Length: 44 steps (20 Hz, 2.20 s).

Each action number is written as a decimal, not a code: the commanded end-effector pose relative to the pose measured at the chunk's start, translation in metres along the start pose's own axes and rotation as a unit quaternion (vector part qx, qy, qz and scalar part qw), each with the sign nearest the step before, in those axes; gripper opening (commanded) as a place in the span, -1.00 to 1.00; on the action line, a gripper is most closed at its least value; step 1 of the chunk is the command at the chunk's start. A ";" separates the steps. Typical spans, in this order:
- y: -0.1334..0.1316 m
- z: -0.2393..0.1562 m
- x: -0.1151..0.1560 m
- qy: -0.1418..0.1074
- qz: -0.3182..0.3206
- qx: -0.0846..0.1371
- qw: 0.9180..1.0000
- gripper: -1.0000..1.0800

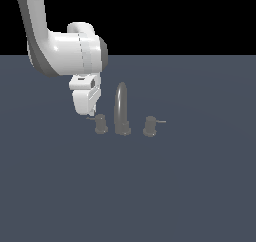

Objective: Turn on the faucet by rotating a designated handle.

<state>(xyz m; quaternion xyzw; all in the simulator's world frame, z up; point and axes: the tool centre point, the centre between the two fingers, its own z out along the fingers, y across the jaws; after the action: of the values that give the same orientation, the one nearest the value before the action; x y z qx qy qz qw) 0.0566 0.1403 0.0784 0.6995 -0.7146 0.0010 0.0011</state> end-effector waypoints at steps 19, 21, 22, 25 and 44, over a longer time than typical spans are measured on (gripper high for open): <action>0.003 0.015 -0.005 -0.001 0.035 0.000 0.999 -1.00; 0.009 0.015 -0.010 -0.001 0.035 0.000 0.999 -1.00; 0.013 0.015 -0.012 -0.001 0.035 0.000 0.999 -1.00; 0.008 0.015 -0.006 -0.002 0.039 0.003 0.999 -1.00; 0.052 0.016 0.001 -0.004 0.035 0.004 0.999 -1.00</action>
<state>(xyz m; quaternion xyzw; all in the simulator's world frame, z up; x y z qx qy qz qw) 0.0098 0.1495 0.0626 0.6768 -0.7361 0.0012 -0.0098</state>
